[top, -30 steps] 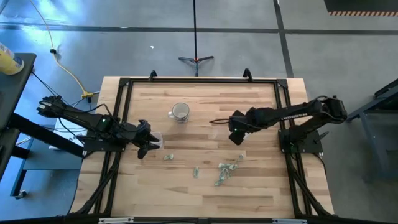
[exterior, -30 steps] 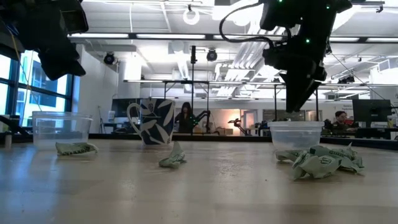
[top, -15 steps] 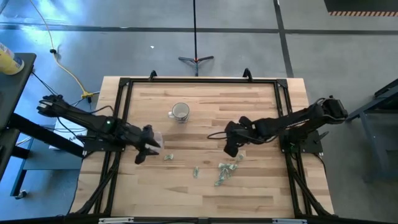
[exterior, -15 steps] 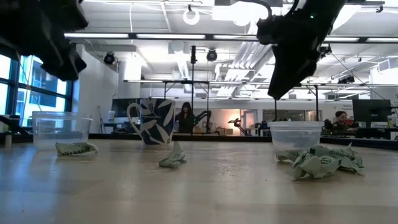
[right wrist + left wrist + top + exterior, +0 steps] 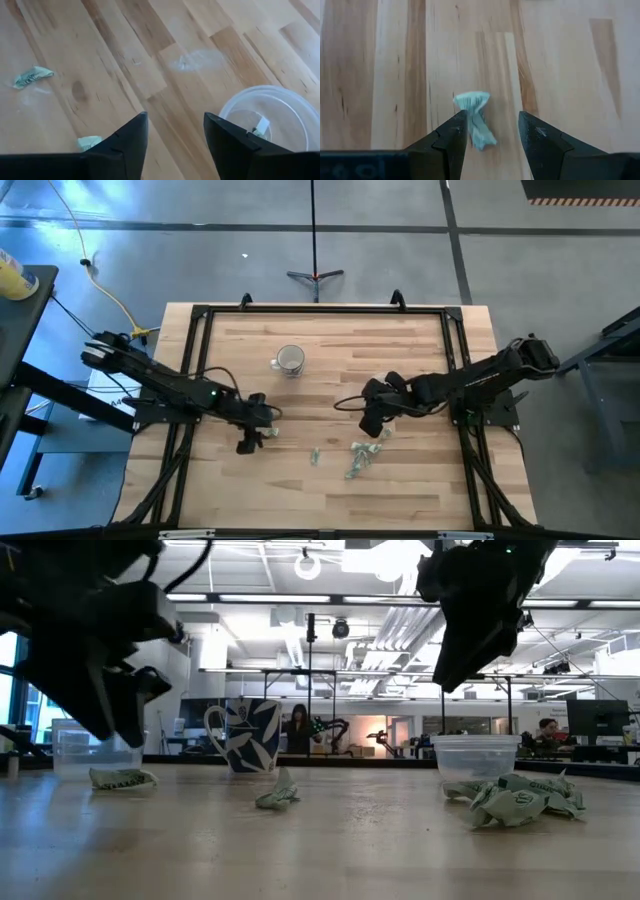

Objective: Pick and place Stevia / Truvia into bins
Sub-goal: Put the green stevia packet into the right transparent container

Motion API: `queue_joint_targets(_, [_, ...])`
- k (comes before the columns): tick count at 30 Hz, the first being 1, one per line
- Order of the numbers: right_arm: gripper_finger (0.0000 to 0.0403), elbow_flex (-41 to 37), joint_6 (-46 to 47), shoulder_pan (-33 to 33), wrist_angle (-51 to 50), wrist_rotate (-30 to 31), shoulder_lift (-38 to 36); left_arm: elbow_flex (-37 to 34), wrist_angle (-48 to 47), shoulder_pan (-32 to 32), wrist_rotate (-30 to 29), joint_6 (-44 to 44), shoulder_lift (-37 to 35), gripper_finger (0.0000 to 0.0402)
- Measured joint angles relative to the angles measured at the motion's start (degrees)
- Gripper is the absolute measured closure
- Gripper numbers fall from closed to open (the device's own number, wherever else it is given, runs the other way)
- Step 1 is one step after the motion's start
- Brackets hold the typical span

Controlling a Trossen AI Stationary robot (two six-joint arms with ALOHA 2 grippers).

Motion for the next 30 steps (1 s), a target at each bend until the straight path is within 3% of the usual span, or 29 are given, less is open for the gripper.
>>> queue_joint_targets(9, [0.0232,0.0,0.6,0.0,0.0,-0.1,0.0,3.9,-4.9,0.0,-1.7,-2.3,7.6,0.019])
queue_joint_targets(18, [0.0242,-0.1,2.4,0.0,0.0,-0.3,0.0,3.7,-5.0,0.0,-1.4,-6.2,8.6,0.0192])
queue_joint_targets(30, [0.0247,-0.1,4.9,0.2,0.0,-0.5,0.0,3.7,-2.1,0.0,-5.1,-1.5,9.0,0.0286])
